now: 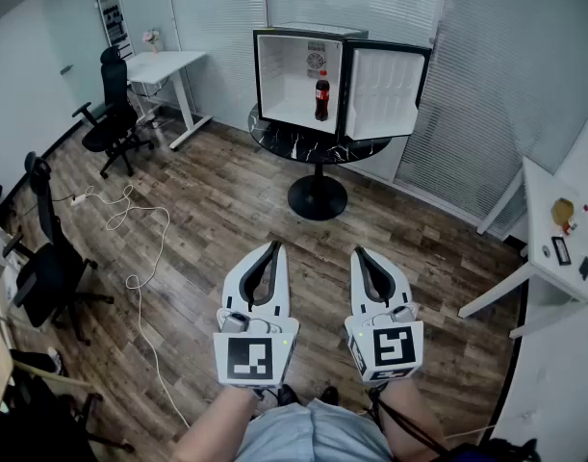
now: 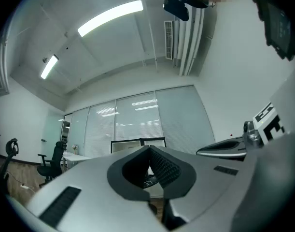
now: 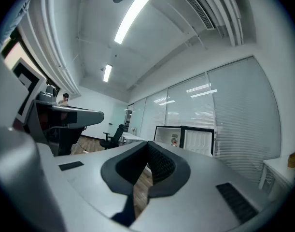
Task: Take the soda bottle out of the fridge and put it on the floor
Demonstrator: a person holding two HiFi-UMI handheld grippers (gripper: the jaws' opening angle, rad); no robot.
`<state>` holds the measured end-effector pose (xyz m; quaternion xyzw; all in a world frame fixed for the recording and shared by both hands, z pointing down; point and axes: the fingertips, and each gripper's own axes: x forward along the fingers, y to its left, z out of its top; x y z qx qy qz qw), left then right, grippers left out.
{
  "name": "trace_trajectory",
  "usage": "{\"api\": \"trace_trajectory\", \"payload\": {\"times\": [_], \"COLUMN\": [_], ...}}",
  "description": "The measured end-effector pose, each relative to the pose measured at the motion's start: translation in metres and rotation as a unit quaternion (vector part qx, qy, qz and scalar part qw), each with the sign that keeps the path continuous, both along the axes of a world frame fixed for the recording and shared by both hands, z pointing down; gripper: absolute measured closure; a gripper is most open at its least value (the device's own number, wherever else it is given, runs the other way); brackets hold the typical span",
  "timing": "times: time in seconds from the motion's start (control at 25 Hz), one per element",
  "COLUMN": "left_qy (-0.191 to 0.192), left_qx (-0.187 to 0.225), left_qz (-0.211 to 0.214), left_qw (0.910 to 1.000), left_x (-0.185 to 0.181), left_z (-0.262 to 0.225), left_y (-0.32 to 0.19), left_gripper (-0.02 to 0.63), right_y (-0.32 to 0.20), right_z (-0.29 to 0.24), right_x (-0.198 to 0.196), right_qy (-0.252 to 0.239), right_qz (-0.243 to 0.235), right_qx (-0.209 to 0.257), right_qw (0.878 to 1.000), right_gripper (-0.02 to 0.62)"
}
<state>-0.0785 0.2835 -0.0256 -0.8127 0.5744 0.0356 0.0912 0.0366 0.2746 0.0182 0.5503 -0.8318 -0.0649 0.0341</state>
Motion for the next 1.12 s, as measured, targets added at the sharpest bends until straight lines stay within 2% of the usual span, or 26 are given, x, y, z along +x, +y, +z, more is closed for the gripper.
{"api": "trace_trajectory", "payload": {"times": [0.36, 0.68, 0.84, 1.12], "left_qy": [0.01, 0.015, 0.02, 0.011], "left_qx": [0.0, -0.006, -0.012, -0.035], "left_qz": [0.001, 0.0, 0.001, 0.008], "left_qw": [0.9999, 0.9999, 0.9997, 0.9993], "left_x": [-0.008, -0.036, -0.05, -0.049], "left_z": [-0.003, 0.003, 0.01, 0.037], "left_y": [-0.002, -0.014, -0.02, -0.05], "left_gripper": [0.591, 0.59, 0.591, 0.591], "right_y": [-0.002, -0.015, -0.019, -0.046], "right_z": [-0.002, -0.004, -0.004, 0.007], "right_x": [-0.008, -0.028, -0.038, -0.039], "right_qy": [0.005, -0.017, -0.01, -0.008], "right_qz": [0.0, 0.011, 0.017, 0.026], "right_qx": [0.0, 0.009, 0.009, 0.008], "right_qw": [1.0, 1.0, 1.0, 1.0], "right_gripper": [0.584, 0.582, 0.581, 0.583]}}
